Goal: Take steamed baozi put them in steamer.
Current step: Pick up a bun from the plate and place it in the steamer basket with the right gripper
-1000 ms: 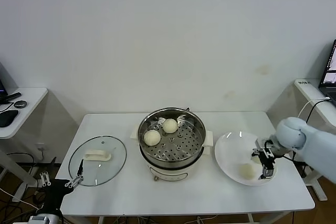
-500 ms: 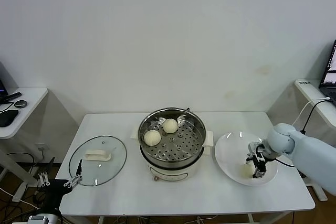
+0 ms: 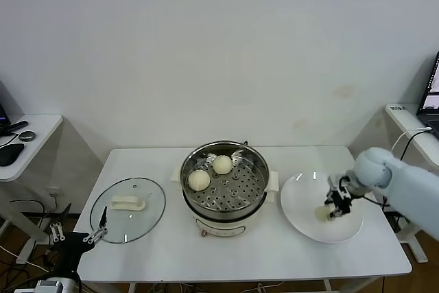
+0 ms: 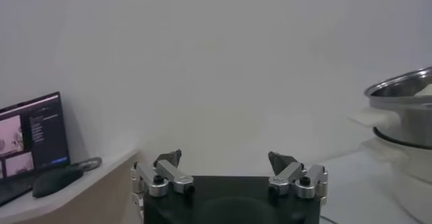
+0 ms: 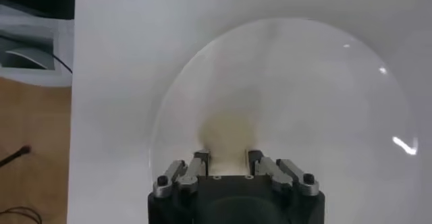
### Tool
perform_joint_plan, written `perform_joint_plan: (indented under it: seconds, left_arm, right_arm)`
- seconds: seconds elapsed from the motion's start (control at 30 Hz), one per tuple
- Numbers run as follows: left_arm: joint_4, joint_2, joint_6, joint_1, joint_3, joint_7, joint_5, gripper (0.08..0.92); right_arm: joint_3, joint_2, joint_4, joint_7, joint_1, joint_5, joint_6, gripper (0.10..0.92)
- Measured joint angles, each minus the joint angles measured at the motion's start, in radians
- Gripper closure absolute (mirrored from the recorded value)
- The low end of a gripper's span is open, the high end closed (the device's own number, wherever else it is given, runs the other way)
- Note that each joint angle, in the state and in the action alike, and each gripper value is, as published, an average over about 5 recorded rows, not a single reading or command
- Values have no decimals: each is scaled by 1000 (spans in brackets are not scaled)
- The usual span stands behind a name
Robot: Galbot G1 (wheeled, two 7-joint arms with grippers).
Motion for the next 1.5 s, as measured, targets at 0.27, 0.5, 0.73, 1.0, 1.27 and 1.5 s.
perform_joint_plan:
  seconds: [0.27, 0.5, 0.73, 1.0, 1.27, 1.5]
  left_arm:
    - [-2, 7, 1, -10, 3, 0, -6, 177]
    - [-11, 2, -2, -1, -6, 0, -6, 177]
    - [-18, -5, -3, 4, -18, -1, -4, 177]
    - [-27, -18, -3, 15, -32, -2, -4, 177]
    - [-32, -24, -2, 16, -35, -4, -6, 177]
    - [-30, -26, -2, 17, -35, -5, -6, 177]
  right_arm:
    - [-128, 44, 25, -33, 286, 137, 25, 593]
    - [-235, 153, 71, -26, 479, 235, 79, 591]
    - [-321, 309, 90, 17, 553, 270, 177, 553]
    - [-404, 487, 62, 50, 546, 232, 341, 531]
    - [-457, 583, 36, 65, 518, 132, 512, 495]
    - [-480, 604, 34, 63, 495, 29, 623, 482]
